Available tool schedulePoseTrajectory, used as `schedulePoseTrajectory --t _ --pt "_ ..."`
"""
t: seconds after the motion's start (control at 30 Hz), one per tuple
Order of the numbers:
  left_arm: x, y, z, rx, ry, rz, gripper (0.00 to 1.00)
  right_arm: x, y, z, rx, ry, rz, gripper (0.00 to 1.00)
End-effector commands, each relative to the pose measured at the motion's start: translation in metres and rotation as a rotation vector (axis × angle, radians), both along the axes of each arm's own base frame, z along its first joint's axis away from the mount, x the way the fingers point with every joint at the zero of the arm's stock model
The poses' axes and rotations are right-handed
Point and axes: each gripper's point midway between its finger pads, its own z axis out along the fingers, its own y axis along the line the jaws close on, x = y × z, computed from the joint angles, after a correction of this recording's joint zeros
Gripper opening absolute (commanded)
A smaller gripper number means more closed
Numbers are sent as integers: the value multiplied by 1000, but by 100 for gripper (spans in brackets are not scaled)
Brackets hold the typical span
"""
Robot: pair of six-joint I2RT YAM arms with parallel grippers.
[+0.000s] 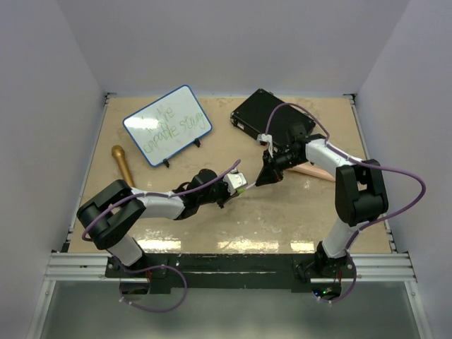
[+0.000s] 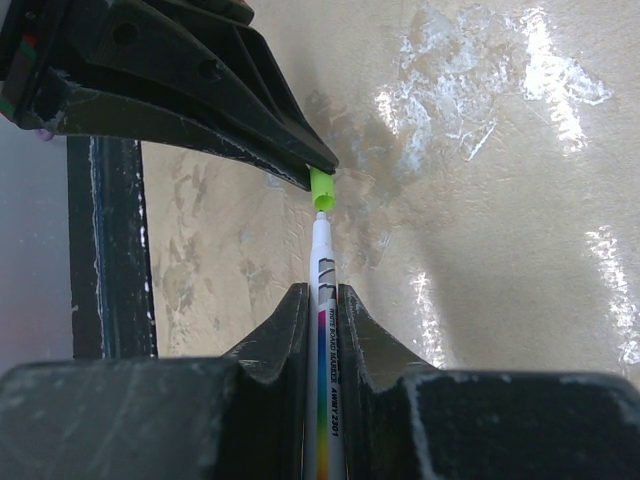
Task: Write a sentence on the whiteboard
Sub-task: Insert the whiteboard marker without the cap into the whiteboard marker.
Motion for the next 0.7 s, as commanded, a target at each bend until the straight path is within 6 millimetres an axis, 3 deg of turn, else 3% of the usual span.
schedulePoseTrajectory --t 0.0,0.67 --pt "5 -13 14 -53 -25 -16 0 -6 4 3 31 1 29 0" --pt "3 -21 20 -75 -23 -54 0 -8 7 1 33 18 36 0"
